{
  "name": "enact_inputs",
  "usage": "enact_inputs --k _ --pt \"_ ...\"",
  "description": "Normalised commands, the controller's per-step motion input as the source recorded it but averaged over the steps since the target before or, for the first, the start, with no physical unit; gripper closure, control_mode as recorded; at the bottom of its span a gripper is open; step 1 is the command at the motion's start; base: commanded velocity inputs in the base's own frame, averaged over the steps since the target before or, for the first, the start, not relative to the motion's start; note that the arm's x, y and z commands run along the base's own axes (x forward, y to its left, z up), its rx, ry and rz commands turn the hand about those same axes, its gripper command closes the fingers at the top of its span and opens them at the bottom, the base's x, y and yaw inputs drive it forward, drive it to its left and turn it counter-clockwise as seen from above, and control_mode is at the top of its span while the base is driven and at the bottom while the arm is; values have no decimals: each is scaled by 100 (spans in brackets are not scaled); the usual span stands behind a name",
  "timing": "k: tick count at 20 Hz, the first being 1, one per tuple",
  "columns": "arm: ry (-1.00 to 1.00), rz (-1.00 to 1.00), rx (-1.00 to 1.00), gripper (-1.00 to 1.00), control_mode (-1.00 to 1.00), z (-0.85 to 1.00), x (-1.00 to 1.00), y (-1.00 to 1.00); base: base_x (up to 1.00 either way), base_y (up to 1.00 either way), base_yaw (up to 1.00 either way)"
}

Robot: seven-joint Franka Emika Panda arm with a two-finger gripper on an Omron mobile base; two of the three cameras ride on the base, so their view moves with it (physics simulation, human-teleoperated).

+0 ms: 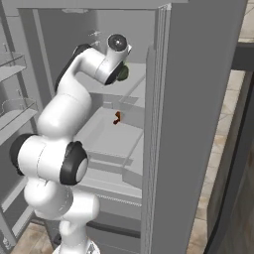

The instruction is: Transport the fish and broccoli to the fridge. Place the fish on the rack containing meat and place the broccoli on the rack containing the vegetable, ensuring meats and vegetables are on different racks.

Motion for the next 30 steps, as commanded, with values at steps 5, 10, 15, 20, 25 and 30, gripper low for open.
enact_inputs --k 5,10,15,20,25,30 --pt "0 0 0 100 -100 -10 27 -16 0 0 0" --pt "0 0 0 100 -100 -18 33 -17 0 0 0" --pt "0 0 0 100 -100 -9 35 -29 0 0 0" --pt "2 0 0 100 -100 -6 34 -32 0 0 0" --pt "10 0 0 100 -100 -26 38 -11 0 0 0" --pt "5 1 0 100 -100 -25 37 -4 0 0 0"
